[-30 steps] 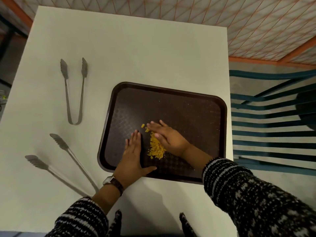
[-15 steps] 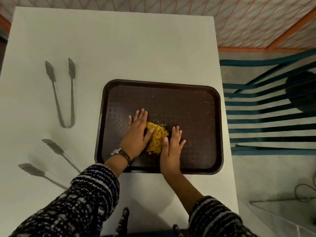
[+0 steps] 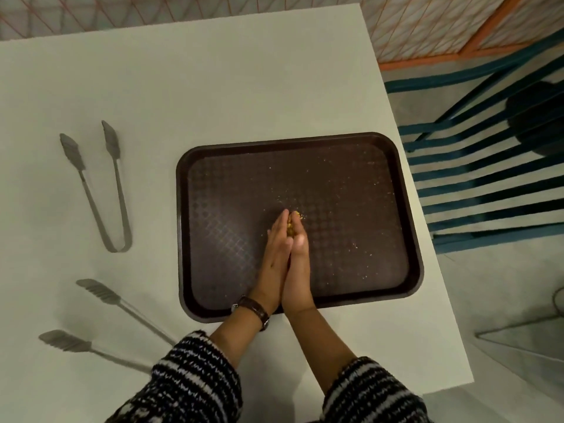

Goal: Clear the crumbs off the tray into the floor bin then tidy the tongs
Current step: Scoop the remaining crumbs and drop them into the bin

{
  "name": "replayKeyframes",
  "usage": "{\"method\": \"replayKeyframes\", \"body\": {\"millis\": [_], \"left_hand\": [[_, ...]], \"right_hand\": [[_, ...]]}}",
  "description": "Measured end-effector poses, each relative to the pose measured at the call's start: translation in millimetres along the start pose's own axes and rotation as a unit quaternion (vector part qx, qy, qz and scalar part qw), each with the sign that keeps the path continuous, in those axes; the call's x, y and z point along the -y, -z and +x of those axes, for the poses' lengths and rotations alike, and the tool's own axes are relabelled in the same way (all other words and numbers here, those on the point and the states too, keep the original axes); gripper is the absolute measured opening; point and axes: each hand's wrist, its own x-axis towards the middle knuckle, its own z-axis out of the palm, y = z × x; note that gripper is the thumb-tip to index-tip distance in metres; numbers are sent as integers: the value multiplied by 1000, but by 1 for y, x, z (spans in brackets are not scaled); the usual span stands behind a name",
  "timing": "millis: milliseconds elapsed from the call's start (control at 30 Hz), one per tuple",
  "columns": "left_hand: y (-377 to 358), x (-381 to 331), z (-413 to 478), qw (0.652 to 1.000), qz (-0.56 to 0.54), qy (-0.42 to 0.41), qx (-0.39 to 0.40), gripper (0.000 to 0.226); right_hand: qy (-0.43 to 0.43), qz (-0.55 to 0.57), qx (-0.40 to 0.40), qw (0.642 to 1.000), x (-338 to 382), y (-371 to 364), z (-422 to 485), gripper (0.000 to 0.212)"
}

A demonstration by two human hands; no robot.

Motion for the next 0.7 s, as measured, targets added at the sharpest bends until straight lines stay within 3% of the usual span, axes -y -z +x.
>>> {"method": "replayKeyframes", "body": {"millis": [100,167,300,433,700], "left_hand": [[-6,40,28,984,-161,80,12,43],[-12,52,33,934,-335,124,-12,39],[-10,43,32,857,-493,151,-19,41],[-8,32,31,827,-537,164,-15,43],[-12,10,28,809,-573,135,-17,44]], "right_hand": [[-4,128,1,992,5,-1,-3,95],[-18,213,-15,977,10,1,-5,82],[-40,297,-52,953,22,2,-10,66],[-47,281,-60,957,34,3,-11,58],[-23,298,-40,953,65,9,-21,58]]}}
